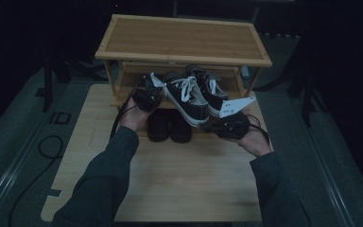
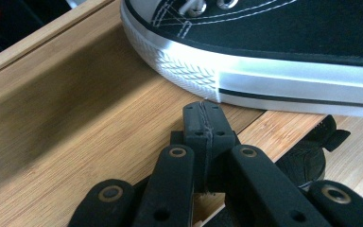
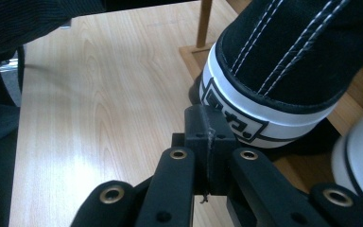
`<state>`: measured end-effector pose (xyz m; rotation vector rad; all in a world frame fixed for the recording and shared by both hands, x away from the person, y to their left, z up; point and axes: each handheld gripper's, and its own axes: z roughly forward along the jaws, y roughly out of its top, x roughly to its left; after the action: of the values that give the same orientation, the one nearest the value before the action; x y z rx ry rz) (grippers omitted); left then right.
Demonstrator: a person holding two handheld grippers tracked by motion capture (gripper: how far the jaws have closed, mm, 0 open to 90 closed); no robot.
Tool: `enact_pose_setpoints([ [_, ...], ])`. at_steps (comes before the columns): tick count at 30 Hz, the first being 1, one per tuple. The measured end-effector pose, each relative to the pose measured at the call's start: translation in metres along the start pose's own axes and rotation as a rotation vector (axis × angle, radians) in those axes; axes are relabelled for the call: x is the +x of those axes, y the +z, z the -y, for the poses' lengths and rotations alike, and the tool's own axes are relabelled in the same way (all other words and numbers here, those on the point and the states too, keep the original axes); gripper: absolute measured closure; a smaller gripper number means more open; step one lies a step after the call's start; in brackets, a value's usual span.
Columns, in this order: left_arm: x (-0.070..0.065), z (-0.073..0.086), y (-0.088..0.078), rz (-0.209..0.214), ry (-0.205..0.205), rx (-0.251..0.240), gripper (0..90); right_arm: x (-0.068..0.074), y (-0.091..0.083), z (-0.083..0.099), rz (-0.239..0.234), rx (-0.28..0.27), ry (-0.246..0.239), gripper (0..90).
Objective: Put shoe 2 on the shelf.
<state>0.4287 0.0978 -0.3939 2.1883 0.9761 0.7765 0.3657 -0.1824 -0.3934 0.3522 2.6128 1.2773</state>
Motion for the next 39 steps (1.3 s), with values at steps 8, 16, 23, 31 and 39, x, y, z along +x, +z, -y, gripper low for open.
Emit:
enact_pose_setpoints([
  [8, -0.001, 0.0, 0.0, -0.005, 0.01, 0.0, 90.0, 0.002, 0.012, -0.007, -0.032, -0.017, -0.011, 90.0],
  [16, 0.002, 0.003, -0.001, 0.004, 0.026, -0.017, 90.0, 0.005, 0.02, -0.013, -0.04, -0.018, -0.019, 90.0],
  [23, 0.008, 0.011, -0.003, -0.022, 0.027, -0.047, 90.0, 0.006, 0.025, -0.013, -0.05, -0.04, -0.015, 90.0],
  [31, 0.014, 0.011, -0.004, -0.006, 0.002, -0.018, 90.0, 0.006, 0.032, -0.015, -0.069, -0.068, -0.009, 90.0],
  [39, 0.012, 0.011, -0.004, -0.013, 0.005, -0.011, 90.0, 0.007, 0.046, -0.025, -0.078, -0.073, -0.022, 90.0],
])
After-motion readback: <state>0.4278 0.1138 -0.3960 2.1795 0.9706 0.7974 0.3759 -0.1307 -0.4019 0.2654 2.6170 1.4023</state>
